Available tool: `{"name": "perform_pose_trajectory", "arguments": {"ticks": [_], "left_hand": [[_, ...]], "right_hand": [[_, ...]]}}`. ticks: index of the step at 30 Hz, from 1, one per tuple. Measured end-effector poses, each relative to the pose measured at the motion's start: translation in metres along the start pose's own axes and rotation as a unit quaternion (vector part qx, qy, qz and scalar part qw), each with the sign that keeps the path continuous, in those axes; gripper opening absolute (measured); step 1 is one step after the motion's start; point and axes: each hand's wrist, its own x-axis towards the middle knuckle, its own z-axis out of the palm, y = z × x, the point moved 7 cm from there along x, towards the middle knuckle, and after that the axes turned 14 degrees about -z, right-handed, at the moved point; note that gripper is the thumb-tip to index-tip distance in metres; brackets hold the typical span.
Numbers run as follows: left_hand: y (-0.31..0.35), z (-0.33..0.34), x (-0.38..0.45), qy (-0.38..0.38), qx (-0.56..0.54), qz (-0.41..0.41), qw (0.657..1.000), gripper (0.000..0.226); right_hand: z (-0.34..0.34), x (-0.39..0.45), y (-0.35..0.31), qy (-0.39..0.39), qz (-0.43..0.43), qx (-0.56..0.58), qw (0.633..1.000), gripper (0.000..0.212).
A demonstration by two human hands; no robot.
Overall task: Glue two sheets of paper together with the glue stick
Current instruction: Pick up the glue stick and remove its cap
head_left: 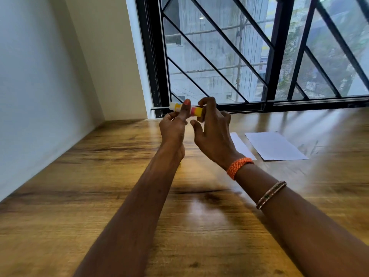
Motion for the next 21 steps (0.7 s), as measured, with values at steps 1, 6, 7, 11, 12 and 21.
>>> {"name": "perform_pose_trajectory", "arguments": {"ticks": [1, 6, 7, 11, 12, 21], "left_hand": [[0.0, 0.0, 0.0, 0.0, -0.002, -0.001, 1.0, 0.026], [-0.002, 0.0, -0.004, 0.013, 0.004, -0.02, 1.0, 0.024], [-0.003, 0.0, -0.003, 0.014, 0.001, -0.025, 1.0, 0.023], [-0.001, 0.001, 0.0, -0.012, 0.006, -0.019, 1.0, 0.009], [-0.001, 0.004, 0.0, -0.03, 0.017, -0.013, 0.999, 0.014], [-0.003, 0.009, -0.001, -0.061, 0.053, 0.011, 0.997, 0.011]], "right_hand": [[-0.001, -0.001, -0.003, -0.007, -0.028, -0.053, 0.998, 0.032], [-0.009, 0.002, -0.001, -0.036, -0.068, -0.274, 0.959, 0.029], [-0.01, 0.002, -0.001, -0.043, -0.063, -0.299, 0.951, 0.027], [-0.013, 0.004, 0.007, -0.049, 0.02, -0.229, 0.972, 0.015], [-0.011, 0.003, 0.013, -0.05, 0.076, -0.158, 0.983, 0.02], [0.006, -0.014, 0.038, 0.033, 0.367, 0.269, 0.89, 0.025]]}}
